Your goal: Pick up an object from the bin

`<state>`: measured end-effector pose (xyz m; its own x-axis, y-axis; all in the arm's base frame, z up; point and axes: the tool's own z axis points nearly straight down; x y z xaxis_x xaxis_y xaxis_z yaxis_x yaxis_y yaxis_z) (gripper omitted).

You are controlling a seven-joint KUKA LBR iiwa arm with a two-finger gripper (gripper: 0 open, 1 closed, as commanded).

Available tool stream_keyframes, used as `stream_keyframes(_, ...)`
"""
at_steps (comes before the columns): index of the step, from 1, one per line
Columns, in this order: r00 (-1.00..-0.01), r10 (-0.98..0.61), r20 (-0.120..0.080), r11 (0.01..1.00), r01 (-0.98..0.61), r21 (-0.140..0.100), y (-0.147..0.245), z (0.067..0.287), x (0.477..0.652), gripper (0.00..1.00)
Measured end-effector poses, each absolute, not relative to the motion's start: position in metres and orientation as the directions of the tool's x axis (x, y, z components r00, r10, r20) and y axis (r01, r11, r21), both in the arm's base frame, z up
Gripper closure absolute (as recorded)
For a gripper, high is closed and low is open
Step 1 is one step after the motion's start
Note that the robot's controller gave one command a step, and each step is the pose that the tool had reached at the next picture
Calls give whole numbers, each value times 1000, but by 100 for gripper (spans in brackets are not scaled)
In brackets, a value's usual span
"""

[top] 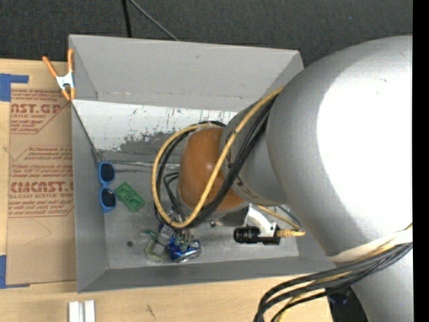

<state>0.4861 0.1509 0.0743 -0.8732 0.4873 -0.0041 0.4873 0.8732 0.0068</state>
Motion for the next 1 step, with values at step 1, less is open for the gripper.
stream_keyframes(1, -874, 486, -1, 874, 486, 2, 152, 115, 487, 100)
